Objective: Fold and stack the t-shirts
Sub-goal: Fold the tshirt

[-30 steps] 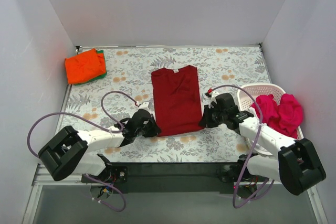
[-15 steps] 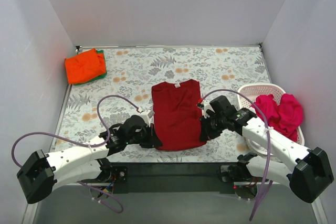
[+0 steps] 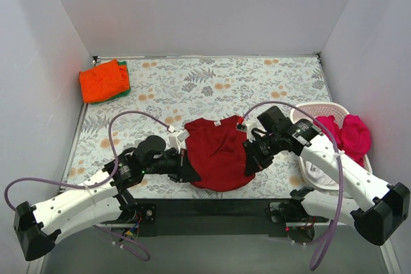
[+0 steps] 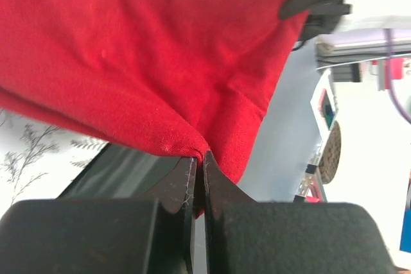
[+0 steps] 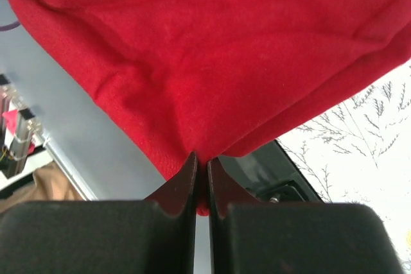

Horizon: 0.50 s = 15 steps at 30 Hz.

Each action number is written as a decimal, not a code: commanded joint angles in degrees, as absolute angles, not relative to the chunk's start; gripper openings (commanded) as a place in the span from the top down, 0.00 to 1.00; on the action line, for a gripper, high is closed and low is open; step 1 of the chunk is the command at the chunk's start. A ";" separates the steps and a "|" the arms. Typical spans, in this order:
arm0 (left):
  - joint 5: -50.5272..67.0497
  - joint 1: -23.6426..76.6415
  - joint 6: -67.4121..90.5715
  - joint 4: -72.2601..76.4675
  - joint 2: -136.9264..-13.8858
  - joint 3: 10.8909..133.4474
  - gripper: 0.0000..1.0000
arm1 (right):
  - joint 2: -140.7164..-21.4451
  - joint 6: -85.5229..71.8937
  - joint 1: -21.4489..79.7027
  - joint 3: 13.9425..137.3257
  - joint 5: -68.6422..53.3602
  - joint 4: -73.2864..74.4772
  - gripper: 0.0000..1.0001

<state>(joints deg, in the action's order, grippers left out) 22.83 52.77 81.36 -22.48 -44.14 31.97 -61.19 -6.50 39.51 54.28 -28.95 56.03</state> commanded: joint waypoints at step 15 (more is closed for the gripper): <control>-4.29 53.17 87.19 -13.80 -39.90 29.36 1.00 | -60.21 -9.23 39.90 59.33 -17.15 43.61 0.99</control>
<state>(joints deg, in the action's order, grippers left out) 6.46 53.01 85.69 -16.69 -39.46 30.22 -60.99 -7.35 39.64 61.21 -22.57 51.18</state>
